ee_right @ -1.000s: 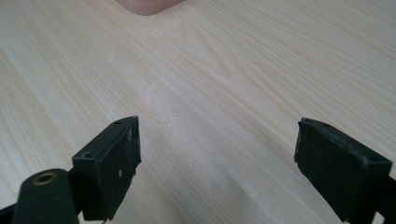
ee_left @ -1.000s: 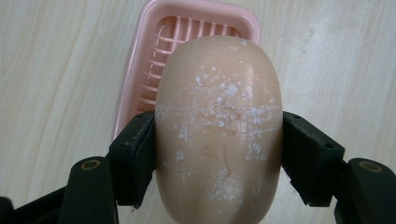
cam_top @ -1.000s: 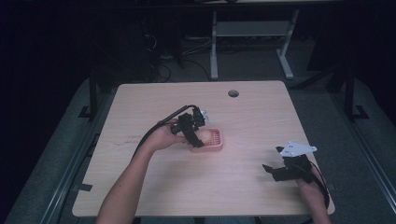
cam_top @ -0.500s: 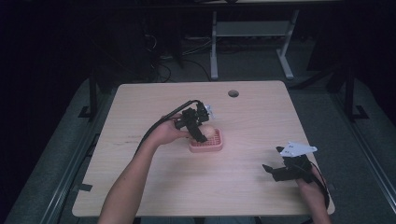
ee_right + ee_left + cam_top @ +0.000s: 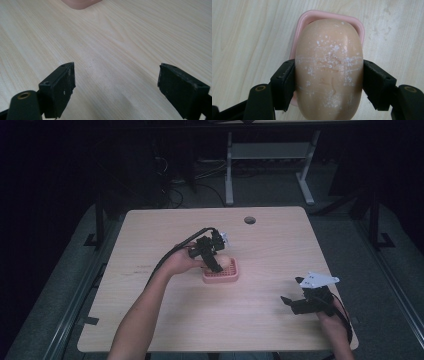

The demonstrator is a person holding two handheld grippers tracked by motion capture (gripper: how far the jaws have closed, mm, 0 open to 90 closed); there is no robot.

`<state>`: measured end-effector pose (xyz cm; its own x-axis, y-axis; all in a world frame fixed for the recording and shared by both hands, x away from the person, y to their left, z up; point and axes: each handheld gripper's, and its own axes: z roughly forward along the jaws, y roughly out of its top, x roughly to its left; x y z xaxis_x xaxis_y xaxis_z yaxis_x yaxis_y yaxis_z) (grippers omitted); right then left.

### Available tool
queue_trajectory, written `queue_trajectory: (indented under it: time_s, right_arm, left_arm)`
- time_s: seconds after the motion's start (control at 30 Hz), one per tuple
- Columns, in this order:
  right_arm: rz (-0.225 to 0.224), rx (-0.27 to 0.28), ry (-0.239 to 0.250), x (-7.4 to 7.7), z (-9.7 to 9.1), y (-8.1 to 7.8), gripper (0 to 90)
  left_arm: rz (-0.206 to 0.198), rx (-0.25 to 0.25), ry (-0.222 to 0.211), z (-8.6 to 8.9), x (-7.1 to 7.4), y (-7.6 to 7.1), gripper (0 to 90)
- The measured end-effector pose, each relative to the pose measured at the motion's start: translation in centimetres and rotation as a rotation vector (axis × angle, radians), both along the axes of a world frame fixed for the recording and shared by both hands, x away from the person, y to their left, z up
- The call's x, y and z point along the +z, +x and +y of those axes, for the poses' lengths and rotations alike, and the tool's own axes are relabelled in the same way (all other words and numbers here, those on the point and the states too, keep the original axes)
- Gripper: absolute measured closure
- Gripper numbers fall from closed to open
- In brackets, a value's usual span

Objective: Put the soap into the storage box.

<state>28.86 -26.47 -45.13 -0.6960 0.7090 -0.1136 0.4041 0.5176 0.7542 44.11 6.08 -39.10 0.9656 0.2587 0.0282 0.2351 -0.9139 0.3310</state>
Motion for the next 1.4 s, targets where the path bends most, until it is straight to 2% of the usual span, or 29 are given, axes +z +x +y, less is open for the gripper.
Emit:
queue_trajectory:
  time_s: [0.33, 0.73, 1.4]
  right_arm:
    - [0.000, -0.003, -0.001, 0.0, -0.1, 0.0, 13.9]
    - [0.001, 0.000, 0.004, 0.0, -0.1, 0.0, 13.9]
    - [0.002, -0.002, 0.004, 0.0, -0.1, -0.1, 13.9]
  left_arm:
    - [0.032, 0.008, 0.032, -0.3, -1.6, 1.0, 32.2]
    - [0.041, 0.001, 0.030, -0.8, -2.5, 1.1, 32.2]
    - [0.034, -0.008, 0.033, -1.0, -2.7, 1.1, 32.1]
